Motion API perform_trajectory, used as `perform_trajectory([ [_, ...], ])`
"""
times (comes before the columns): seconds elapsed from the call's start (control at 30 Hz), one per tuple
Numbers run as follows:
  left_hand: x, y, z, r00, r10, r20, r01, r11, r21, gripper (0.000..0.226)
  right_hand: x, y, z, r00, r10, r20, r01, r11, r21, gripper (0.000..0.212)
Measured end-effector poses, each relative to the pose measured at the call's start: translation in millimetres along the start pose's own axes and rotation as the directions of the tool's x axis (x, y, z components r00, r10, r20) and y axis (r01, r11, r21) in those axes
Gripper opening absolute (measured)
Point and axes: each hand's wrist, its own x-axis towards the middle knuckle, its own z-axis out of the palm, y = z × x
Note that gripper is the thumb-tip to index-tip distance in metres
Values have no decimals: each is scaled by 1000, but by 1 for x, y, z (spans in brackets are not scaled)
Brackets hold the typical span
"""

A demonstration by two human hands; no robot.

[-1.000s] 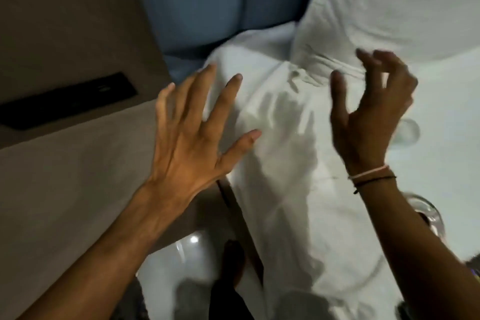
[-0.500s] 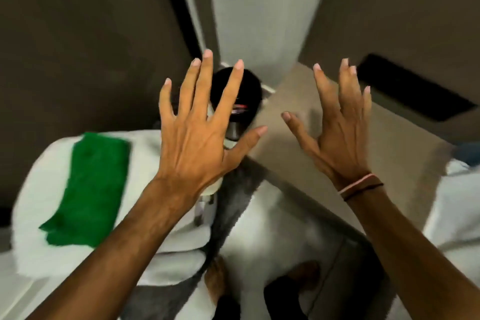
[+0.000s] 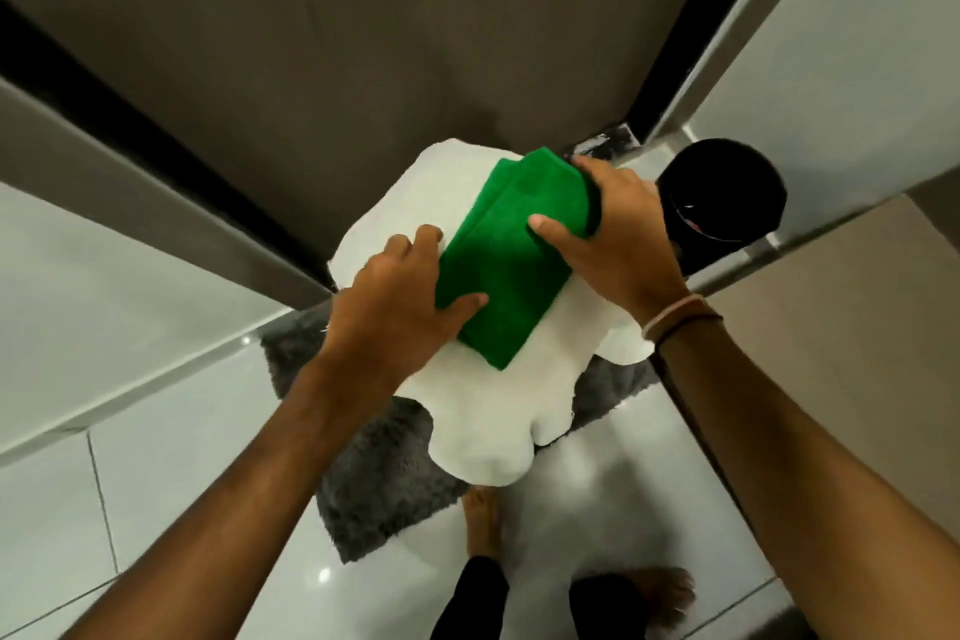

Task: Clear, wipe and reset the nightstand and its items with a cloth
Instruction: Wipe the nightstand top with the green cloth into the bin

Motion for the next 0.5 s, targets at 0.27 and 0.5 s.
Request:
perform_trajectory([
  [0.27, 34, 2, -2, 970, -120, 212, 165, 964, -209, 56, 15, 11, -15, 995, 69, 77, -75, 994, 74, 37],
  [0.5, 45, 95, -9, 965, 200, 168, -23, 705, -709, 25, -57, 106, -70, 884, 467, 1, -263, 497, 827, 41],
])
